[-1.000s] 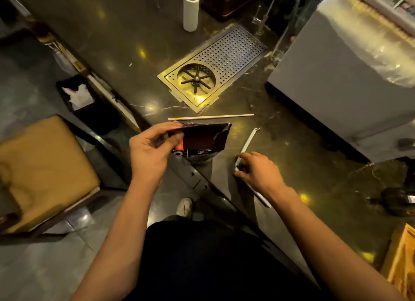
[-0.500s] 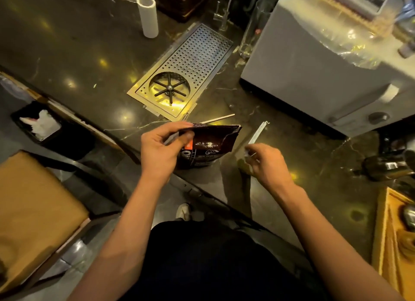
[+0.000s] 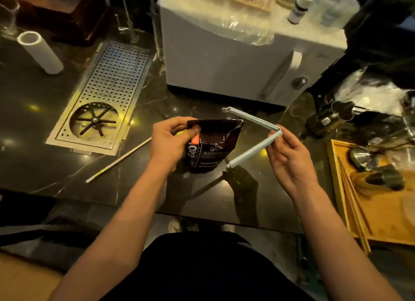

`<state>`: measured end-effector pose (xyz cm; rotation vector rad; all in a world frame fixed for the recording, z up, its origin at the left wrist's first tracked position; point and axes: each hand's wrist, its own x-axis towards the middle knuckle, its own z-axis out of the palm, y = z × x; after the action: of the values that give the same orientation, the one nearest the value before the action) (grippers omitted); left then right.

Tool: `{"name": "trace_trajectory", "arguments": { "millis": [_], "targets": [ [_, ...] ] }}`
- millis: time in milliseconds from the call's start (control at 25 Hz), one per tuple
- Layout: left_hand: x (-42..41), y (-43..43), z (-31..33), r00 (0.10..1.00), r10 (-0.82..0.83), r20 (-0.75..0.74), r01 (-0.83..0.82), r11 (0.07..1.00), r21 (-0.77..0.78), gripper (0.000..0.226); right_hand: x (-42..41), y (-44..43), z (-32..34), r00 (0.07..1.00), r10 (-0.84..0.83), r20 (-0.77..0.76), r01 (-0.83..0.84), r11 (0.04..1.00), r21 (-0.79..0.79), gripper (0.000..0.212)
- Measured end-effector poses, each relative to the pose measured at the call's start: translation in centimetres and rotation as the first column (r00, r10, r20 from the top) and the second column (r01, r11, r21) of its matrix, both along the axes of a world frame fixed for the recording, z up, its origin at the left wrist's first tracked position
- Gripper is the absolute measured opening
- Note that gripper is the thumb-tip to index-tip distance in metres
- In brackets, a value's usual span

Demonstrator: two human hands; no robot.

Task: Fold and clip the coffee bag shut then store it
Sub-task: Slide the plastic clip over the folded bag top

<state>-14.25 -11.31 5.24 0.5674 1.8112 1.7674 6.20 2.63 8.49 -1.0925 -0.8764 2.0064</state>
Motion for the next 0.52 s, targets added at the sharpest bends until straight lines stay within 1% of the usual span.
{"name": "trace_trajectory", "arguments": {
  "millis": [80,160,280,520],
  "targets": [
    [1.4,2.4,0.1,1.0,-0.027,0.011,0.027,1.0,-0.002,0.027,0.4,1.0,-0.4,0.998,0.007,-0.059,-0.011,0.998,-0.06,0.027],
    [3.2,4.5,0.4,0.999,-0.034,-0.002,0.034,0.999,-0.006,0.024,0.3,2.0,-0.7,0.996,0.035,-0.082,-0.042,0.995,-0.094,0.026],
    [6.0,6.8,0.5,1.0,-0.024,-0.002,0.024,1.0,-0.001,0.026,0.9,3.8,-1.2,0.987,0.065,-0.149,-0.088,0.984,-0.154,0.024],
    [8.4,8.7,0.0,0.998,0.063,-0.015,-0.064,0.997,-0.049,0.023,2.4,6.6,-1.8,0.975,0.163,-0.152,-0.191,0.962,-0.197,0.021]
  ]
}}
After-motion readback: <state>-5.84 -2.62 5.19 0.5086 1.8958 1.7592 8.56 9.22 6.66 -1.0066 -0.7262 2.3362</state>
